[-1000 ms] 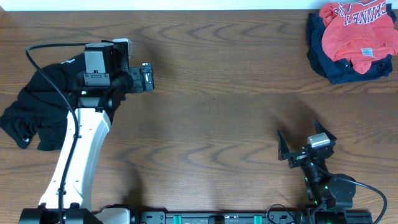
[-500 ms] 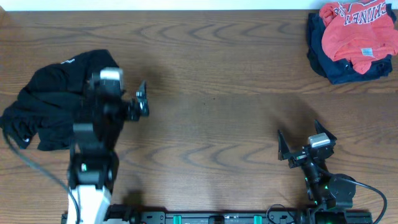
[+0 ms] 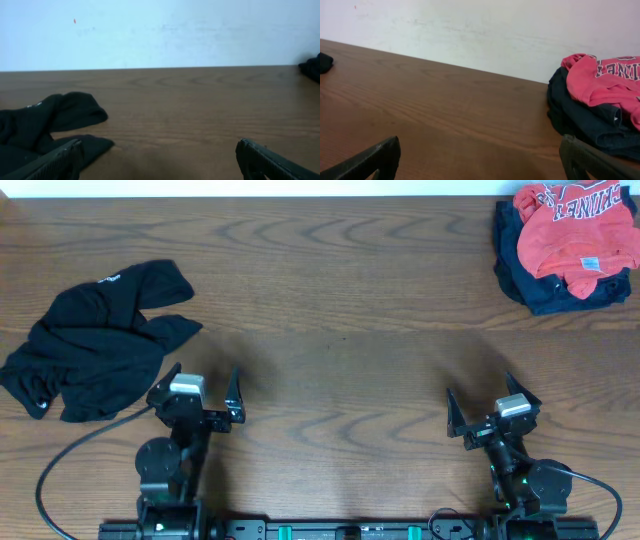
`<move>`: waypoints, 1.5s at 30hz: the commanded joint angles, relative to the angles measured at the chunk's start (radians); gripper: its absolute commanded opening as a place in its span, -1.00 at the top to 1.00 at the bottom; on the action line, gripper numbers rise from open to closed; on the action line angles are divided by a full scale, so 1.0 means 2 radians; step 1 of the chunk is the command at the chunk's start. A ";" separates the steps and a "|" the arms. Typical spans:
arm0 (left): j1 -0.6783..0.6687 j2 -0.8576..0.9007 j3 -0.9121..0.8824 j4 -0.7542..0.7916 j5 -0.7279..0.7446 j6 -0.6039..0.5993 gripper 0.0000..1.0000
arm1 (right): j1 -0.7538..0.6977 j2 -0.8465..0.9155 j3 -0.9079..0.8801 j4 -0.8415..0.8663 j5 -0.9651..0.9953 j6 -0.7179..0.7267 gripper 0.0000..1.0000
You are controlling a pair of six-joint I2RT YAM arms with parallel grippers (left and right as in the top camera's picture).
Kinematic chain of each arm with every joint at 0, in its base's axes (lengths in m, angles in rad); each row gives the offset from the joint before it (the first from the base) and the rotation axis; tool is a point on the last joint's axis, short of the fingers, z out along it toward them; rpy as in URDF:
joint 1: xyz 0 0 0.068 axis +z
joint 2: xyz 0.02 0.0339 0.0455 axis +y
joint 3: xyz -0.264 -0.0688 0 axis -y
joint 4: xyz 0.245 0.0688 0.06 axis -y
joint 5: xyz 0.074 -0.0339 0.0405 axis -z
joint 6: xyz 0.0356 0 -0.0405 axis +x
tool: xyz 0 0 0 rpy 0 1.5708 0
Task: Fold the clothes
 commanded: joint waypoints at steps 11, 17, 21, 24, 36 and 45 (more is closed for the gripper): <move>0.002 -0.073 -0.061 0.002 -0.006 0.009 -0.96 | 0.003 -0.004 -0.002 -0.002 0.003 0.006 -0.99; 0.002 -0.109 -0.061 -0.023 -0.006 0.009 -0.96 | 0.003 -0.004 -0.002 -0.002 0.003 0.006 -0.98; 0.002 -0.132 -0.061 -0.030 -0.006 0.009 -0.96 | 0.003 -0.004 -0.002 -0.002 0.003 0.006 -0.99; 0.002 -0.144 -0.061 -0.030 -0.006 0.009 -0.96 | 0.003 -0.004 -0.002 -0.002 0.003 0.006 -0.99; 0.002 -0.153 -0.061 -0.069 -0.006 0.009 -0.96 | 0.003 -0.004 -0.002 -0.002 0.003 0.006 -0.98; 0.002 -0.153 -0.061 -0.105 -0.006 0.008 -0.96 | 0.003 -0.004 -0.002 -0.002 0.003 0.006 -0.98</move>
